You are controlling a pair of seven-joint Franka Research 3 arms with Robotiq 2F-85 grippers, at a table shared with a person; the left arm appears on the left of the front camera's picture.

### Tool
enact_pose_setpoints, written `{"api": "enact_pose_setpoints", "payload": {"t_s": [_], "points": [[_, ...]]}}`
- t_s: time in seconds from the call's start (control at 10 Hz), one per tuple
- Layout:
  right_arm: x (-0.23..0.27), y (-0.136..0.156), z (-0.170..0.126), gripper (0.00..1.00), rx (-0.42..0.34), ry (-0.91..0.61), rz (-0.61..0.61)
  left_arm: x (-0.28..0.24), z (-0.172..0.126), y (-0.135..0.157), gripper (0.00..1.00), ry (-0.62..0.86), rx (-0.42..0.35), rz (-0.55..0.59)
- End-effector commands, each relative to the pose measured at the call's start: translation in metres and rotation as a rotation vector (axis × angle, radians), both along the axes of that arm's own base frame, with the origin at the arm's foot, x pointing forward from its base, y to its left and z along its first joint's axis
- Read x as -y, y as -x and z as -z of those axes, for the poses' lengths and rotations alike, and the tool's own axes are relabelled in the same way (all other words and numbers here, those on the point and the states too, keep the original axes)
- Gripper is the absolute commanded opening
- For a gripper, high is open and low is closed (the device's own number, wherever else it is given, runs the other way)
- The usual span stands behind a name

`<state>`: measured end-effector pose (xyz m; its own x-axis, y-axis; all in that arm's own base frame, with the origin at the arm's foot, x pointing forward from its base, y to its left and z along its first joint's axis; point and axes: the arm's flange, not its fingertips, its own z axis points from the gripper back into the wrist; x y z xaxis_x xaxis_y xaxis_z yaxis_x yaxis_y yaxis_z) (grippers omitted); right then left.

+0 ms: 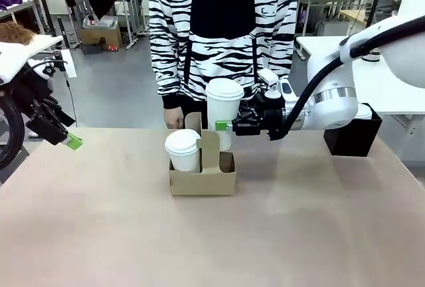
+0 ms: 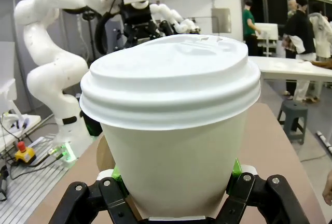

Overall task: Pour a drink into a cup and package it in a carrier.
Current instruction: Insert the held 600 ml Paper Cup into the Cup Carrier.

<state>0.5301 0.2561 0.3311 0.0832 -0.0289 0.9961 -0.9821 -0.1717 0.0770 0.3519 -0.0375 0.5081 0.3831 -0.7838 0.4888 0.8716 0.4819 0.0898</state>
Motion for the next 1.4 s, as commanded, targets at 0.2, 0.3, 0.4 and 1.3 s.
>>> {"api": "enact_pose_setpoints", "payload": {"t_s": [0.2, 0.3, 0.4, 1.3], "points": [[-0.005, -0.006, 0.016, 0.8, -0.012, 0.016, -0.089, 0.003, -0.006, -0.002, 1.0, -0.019, 0.002, -0.019], [-0.006, -0.008, 0.024, 0.8, -0.02, 0.022, -0.104, 0.003, -0.006, -0.002, 1.0, -0.019, 0.002, -0.019], [-0.007, -0.009, 0.031, 0.8, -0.029, 0.022, -0.119, 0.003, -0.006, -0.002, 1.0, -0.019, 0.002, -0.019], [-0.007, -0.023, 0.085, 0.8, -0.062, 0.115, -0.23, 0.003, -0.006, -0.002, 1.0, -0.019, 0.002, -0.019]]}}
